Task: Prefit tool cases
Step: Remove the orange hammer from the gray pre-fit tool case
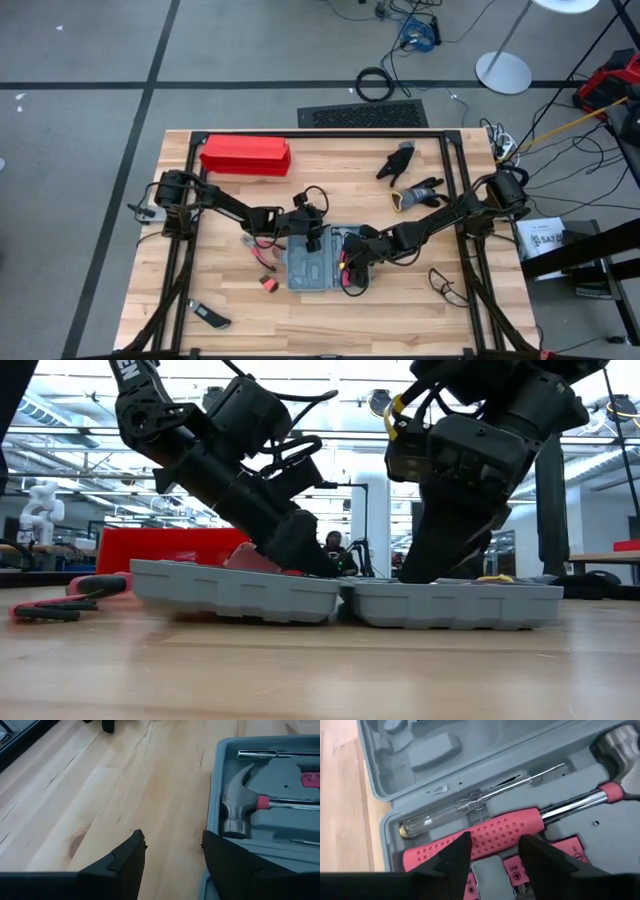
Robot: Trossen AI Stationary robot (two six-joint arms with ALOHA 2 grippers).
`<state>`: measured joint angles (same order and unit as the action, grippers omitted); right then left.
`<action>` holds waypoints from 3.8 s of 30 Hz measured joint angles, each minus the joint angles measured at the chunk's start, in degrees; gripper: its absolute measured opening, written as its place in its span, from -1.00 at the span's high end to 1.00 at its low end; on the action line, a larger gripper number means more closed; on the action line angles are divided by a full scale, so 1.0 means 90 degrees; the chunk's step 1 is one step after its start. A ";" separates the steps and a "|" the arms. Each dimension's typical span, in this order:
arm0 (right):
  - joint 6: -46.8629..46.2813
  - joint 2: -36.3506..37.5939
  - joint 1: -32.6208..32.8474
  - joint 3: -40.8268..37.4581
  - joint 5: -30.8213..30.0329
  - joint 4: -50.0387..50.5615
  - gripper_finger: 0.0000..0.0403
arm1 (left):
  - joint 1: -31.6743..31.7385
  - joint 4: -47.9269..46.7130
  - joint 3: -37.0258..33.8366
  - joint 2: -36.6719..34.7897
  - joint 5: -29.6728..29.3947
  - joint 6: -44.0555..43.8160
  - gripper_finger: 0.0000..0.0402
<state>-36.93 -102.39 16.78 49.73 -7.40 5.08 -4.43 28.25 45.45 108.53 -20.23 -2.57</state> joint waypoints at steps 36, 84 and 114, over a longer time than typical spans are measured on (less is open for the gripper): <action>0.1365 0.0967 -0.0437 -0.0058 -0.1515 0.1096 0.16 | 0.0027 -0.0005 -0.0002 0.0012 0.0092 -0.0011 -0.01; 0.1821 0.0632 -0.0714 -0.0032 -0.0892 0.1114 0.88 | 0.0199 0.0495 -0.0010 0.0313 0.0174 0.0041 -0.01; 0.2018 0.0849 -0.0695 -0.0053 -0.1032 0.1140 0.62 | 0.0194 0.0510 -0.0002 0.0313 0.0240 0.0034 -0.01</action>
<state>-18.76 -94.75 10.52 49.25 -16.69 15.35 -2.68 32.84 45.43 111.35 -18.06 -2.26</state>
